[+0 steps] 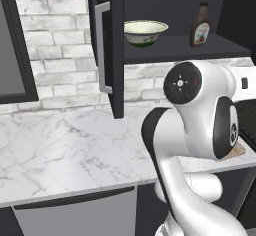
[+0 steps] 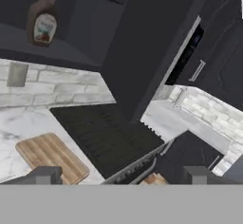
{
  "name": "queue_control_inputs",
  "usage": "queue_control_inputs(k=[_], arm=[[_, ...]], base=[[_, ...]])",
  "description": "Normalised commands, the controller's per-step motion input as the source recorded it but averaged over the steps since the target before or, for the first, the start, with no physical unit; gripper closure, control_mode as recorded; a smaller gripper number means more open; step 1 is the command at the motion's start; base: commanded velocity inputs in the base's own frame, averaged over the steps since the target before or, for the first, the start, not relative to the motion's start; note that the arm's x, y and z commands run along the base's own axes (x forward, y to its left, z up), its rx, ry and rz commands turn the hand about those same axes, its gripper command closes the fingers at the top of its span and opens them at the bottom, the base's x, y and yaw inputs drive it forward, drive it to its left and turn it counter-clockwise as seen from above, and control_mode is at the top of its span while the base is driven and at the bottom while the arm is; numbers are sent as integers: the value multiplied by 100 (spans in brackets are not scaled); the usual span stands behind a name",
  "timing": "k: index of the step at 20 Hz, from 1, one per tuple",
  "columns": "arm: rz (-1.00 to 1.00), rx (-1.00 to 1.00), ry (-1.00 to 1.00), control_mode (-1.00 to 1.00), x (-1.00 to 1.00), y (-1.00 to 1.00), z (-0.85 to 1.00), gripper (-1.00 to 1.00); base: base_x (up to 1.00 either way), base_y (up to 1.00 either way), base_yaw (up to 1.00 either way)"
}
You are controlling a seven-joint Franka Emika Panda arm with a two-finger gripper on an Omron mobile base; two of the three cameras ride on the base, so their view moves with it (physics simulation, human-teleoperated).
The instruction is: Open the cabinet. Place the bowl and condiment on the counter. Then place the lime and garlic on the cutting board.
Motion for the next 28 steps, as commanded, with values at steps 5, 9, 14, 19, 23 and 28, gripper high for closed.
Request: queue_control_inputs(k=[5, 9, 14, 19, 23, 28], arm=[[-1, 1, 34, -100, 62, -16, 44, -100], [-9, 0, 29, -100, 40, -43, 37, -100], [-6, -5, 10, -100, 32, -51, -6, -100], [0, -9, 0, -100, 46, -41, -42, -100], [0, -15, 0, -100, 38, -32, -64, -100], [0, -5, 7, -100, 35, -42, -5, -100]], base=[[0, 0, 0], [0, 0, 0], [0, 0, 0], [0, 0, 0], [0, 0, 0], [0, 0, 0]])
